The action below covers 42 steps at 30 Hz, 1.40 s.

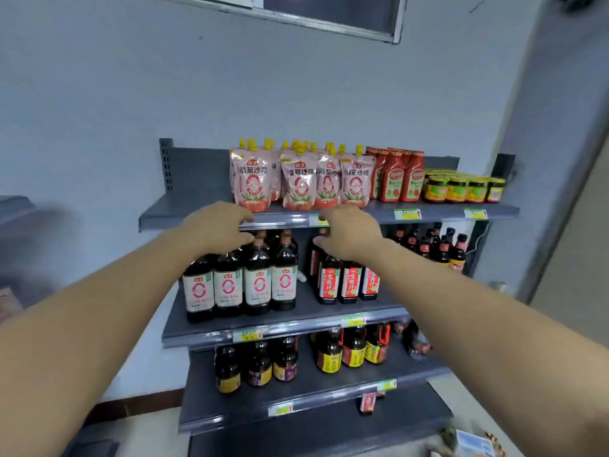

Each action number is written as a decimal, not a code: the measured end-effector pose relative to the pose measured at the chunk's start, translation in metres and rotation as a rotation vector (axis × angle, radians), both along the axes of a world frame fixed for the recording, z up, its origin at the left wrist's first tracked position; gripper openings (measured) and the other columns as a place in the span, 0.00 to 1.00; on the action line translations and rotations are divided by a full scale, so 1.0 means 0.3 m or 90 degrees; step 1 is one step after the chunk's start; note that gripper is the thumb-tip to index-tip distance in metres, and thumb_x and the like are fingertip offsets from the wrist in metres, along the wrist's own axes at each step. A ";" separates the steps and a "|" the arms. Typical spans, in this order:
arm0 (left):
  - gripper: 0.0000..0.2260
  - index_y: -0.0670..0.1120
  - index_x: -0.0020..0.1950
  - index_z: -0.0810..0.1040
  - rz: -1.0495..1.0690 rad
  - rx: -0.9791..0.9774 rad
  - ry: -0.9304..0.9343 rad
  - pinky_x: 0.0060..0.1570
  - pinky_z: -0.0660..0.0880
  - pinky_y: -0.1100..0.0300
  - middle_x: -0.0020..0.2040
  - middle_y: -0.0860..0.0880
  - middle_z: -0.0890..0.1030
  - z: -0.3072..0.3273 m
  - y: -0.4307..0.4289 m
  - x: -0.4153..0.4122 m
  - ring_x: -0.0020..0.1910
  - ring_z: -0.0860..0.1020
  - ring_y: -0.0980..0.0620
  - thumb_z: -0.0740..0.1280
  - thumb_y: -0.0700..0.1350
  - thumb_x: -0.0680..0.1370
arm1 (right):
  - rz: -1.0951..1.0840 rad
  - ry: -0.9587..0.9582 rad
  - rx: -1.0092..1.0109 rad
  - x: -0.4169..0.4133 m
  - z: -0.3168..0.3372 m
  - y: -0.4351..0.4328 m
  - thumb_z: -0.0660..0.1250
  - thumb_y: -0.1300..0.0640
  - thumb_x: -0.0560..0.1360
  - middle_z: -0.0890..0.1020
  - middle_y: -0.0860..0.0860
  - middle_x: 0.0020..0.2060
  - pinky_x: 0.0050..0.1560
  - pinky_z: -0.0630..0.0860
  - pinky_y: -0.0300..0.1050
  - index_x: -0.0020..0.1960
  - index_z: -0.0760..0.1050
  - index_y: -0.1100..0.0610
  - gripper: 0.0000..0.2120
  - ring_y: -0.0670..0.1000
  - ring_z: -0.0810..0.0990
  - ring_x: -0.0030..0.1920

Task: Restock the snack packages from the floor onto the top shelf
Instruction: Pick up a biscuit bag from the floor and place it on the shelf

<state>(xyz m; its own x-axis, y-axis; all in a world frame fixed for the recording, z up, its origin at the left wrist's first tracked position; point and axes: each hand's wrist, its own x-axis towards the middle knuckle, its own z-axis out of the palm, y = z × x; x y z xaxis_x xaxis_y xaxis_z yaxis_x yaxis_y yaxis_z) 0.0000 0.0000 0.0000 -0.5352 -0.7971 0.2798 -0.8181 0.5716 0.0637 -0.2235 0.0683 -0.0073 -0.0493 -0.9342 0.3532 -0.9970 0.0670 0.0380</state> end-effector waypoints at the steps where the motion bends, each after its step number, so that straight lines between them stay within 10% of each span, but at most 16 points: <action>1: 0.20 0.48 0.69 0.73 -0.007 0.012 -0.004 0.60 0.72 0.51 0.66 0.47 0.76 -0.018 0.005 -0.044 0.63 0.74 0.46 0.65 0.51 0.78 | -0.015 0.007 0.005 -0.035 -0.010 0.031 0.65 0.45 0.76 0.77 0.57 0.60 0.53 0.76 0.52 0.66 0.70 0.56 0.23 0.59 0.74 0.62; 42: 0.14 0.46 0.62 0.77 -0.378 0.466 -0.180 0.53 0.73 0.56 0.58 0.47 0.80 -1.226 0.202 -1.800 0.57 0.78 0.47 0.65 0.48 0.78 | -0.543 -0.294 0.337 -1.442 -1.156 0.632 0.63 0.45 0.77 0.78 0.53 0.58 0.55 0.77 0.51 0.65 0.72 0.53 0.20 0.55 0.74 0.60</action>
<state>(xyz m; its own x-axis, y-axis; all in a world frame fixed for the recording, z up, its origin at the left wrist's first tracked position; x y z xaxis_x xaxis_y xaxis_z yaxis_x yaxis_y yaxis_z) -0.5401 0.0606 -0.3678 -0.8757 -0.3031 -0.3758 -0.4508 0.7921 0.4115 -0.6562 0.2580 -0.3540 -0.7734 -0.5583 -0.3003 -0.5569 0.8247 -0.0991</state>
